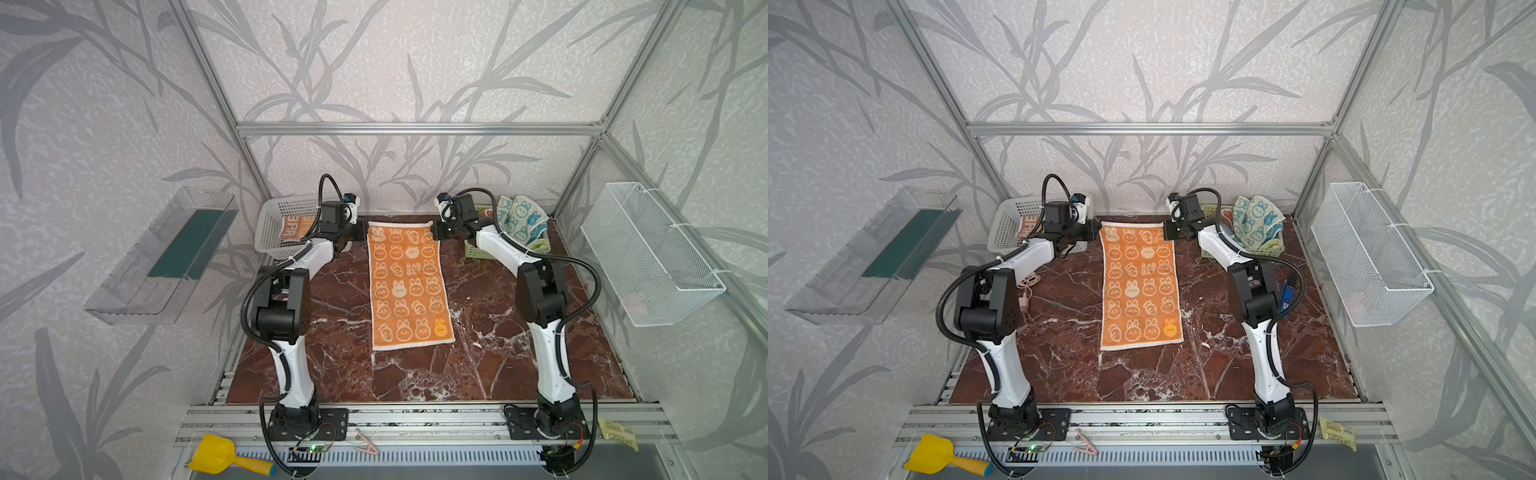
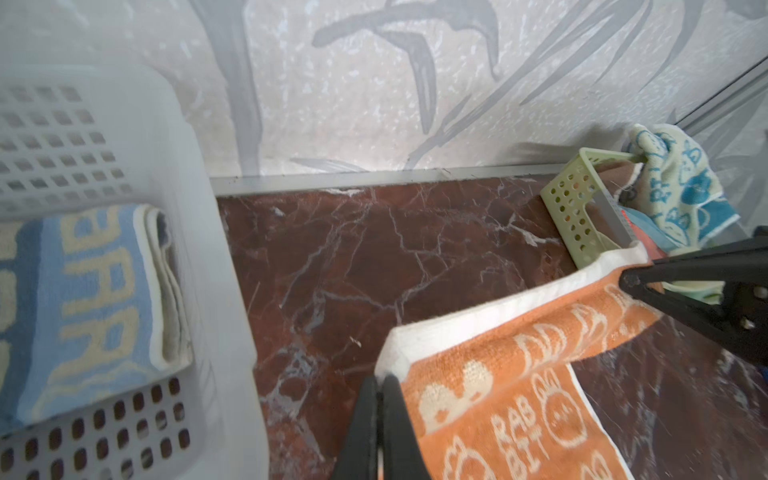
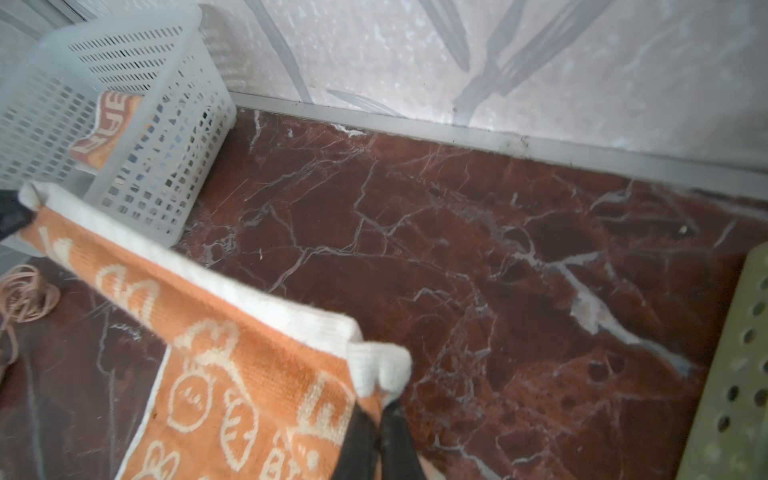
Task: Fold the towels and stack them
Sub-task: 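Lay the orange towel flat on the table with both grippers, pulling toward the robot, then fold the far edge of the orange towel toward the robot with both grippers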
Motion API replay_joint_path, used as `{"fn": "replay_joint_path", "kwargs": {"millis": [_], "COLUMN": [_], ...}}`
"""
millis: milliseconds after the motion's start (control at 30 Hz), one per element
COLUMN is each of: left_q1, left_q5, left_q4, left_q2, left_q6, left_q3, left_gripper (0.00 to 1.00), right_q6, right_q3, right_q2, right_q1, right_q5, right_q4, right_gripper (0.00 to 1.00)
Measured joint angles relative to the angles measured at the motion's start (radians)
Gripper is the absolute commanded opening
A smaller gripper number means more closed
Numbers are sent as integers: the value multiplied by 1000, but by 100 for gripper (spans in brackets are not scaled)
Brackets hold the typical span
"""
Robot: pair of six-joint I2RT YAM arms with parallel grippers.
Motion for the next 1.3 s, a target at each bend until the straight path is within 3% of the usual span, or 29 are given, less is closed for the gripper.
{"fn": "replay_joint_path", "kwargs": {"millis": [267, 567, 733, 933, 1300], "left_q1": [-6, -6, -17, -53, -57], "left_q5": [44, 47, 37, 13, -8], "left_q4": [108, 92, 144, 145, 73], "left_q2": [-185, -357, -439, -444, -570], "left_q6": [-124, -131, -154, -177, -163], "left_q3": [-293, -331, -513, -731, -666], "left_gripper": [0, 0, 0, 0, 0], "right_q6": [40, 36, 36, 39, 27], "right_q3": [-187, -298, -495, -660, -584], "right_q2": [-115, -283, -401, -377, -409], "right_q1": [4, 12, 41, 65, 66], "right_q5": [-69, -103, -104, -102, -97], "right_q4": [43, 43, 109, 124, 81], "right_gripper": [0, 0, 0, 0, 0]}}
